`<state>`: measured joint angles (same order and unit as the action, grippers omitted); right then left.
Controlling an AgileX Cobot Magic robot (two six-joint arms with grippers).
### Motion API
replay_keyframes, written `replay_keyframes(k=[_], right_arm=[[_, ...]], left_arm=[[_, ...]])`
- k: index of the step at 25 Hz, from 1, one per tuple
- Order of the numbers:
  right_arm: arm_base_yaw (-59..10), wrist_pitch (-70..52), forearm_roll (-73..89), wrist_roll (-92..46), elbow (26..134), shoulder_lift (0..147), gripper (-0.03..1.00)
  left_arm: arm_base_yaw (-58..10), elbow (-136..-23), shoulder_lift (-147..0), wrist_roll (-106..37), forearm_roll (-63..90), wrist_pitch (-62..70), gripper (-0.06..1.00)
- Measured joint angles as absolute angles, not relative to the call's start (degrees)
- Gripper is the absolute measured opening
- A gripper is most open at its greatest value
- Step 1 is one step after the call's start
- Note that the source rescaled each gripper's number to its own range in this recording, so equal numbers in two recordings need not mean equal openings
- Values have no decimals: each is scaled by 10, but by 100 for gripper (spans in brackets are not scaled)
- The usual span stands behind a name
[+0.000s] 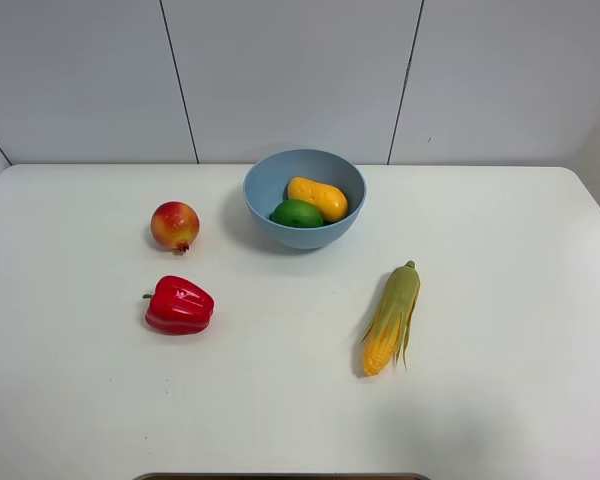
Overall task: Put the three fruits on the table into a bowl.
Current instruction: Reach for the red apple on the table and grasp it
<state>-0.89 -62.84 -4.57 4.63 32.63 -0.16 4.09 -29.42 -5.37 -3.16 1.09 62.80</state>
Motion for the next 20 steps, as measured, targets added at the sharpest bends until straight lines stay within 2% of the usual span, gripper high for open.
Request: replay_keyframes(k=[5,12,20], right_arm=[[-9,-628,-46,46,326,-2,93],[-9,-628,-46,46,326,-2,93],[-9,-628,-46,46,326,-2,93]], left_arm=[[41,-403,-209,-96,12,628,100],[13,-560,-464,-109,21,623,100],[5,-693,-745,-142,119,566,100]])
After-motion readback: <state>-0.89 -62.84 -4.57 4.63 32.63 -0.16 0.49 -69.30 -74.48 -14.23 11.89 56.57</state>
